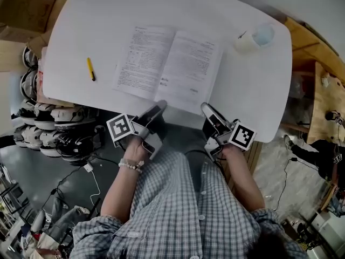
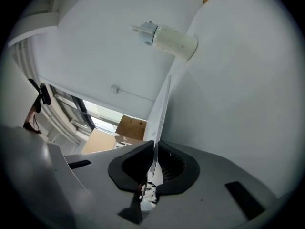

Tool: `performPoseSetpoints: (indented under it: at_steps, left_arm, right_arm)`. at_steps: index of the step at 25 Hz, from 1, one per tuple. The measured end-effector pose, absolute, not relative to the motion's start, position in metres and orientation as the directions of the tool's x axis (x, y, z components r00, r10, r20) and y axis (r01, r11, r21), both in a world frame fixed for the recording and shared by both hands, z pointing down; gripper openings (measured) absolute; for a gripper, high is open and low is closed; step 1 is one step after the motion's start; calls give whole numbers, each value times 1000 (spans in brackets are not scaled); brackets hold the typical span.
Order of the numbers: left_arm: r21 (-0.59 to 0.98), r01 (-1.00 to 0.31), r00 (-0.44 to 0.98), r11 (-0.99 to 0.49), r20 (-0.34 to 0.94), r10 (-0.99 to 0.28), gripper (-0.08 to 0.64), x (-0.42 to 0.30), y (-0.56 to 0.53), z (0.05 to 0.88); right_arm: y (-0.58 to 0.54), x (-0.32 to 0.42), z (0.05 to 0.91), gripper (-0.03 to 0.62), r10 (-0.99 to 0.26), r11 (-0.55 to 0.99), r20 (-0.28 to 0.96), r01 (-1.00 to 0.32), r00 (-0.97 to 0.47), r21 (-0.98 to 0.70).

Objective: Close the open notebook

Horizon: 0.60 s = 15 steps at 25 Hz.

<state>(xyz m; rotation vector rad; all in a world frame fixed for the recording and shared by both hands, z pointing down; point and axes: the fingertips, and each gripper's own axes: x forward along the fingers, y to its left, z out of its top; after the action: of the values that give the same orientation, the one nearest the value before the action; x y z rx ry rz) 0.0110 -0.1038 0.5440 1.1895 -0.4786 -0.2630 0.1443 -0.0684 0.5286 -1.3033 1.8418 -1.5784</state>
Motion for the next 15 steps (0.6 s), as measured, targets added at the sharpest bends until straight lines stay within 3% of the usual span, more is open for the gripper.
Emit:
performPoseSetpoints:
  at_steps: [15]
  left_arm:
    - [934,-231,923,273,300,-243,32,12,-89,558]
  right_arm:
    - [-76,158,521,32,-863,-89,304,-471,-403,-877]
